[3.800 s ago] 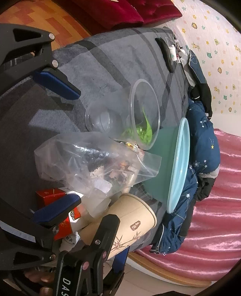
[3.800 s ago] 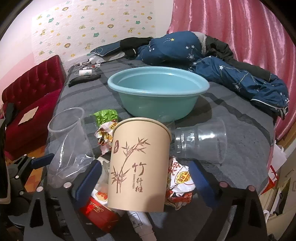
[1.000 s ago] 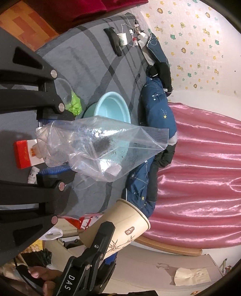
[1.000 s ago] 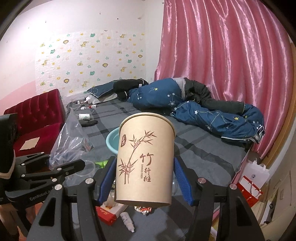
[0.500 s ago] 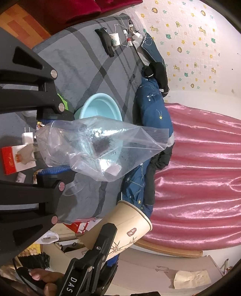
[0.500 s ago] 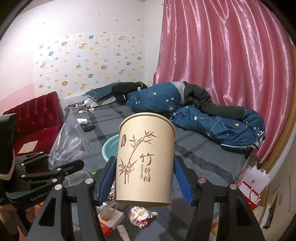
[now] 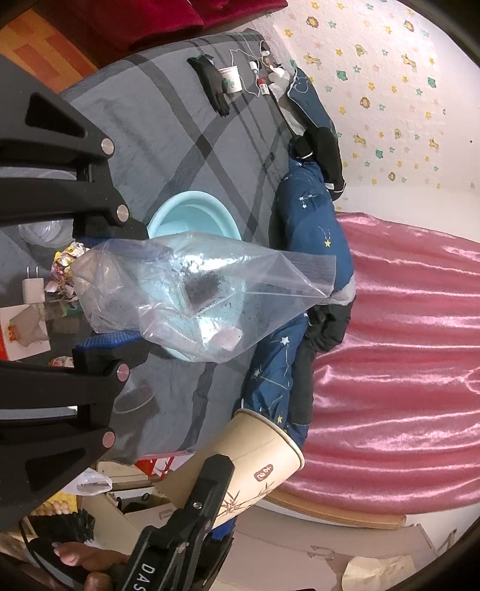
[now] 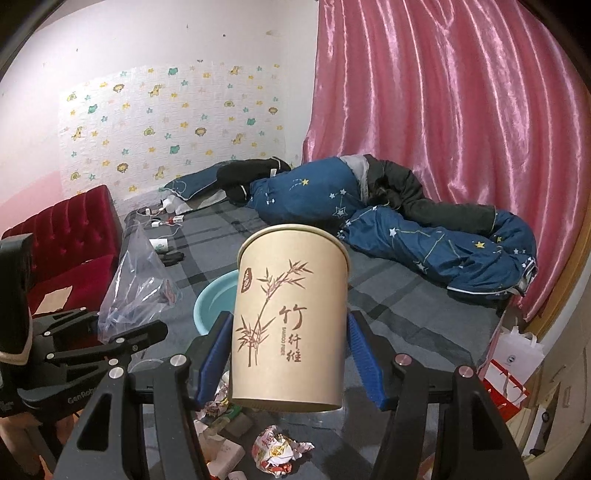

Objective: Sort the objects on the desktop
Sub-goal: 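Carry the paper cup and plastic bag together over the light-blue basin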

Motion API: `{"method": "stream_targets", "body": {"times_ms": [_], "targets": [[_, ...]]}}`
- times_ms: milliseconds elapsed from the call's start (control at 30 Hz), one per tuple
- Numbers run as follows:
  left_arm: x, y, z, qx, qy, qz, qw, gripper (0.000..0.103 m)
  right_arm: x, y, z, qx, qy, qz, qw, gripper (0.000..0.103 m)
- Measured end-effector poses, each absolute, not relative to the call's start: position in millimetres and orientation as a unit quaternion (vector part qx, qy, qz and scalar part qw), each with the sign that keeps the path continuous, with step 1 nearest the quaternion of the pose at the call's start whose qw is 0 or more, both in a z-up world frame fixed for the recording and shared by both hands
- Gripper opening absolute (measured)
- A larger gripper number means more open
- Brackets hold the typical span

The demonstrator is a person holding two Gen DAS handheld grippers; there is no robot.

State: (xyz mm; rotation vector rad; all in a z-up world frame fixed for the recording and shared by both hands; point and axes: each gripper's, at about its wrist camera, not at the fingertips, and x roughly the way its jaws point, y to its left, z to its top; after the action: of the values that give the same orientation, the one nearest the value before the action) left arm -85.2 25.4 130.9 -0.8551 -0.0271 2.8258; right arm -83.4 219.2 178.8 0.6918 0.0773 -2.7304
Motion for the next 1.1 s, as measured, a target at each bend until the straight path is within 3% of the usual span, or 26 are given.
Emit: {"method": "stream_targets", "body": {"times_ms": [1100], "targets": [[-200,7,102,-0.356,-0.003,0.932,0.063,0.038,-207,183,151,0.298,0.023,-0.937,0.182,0.066]]}}
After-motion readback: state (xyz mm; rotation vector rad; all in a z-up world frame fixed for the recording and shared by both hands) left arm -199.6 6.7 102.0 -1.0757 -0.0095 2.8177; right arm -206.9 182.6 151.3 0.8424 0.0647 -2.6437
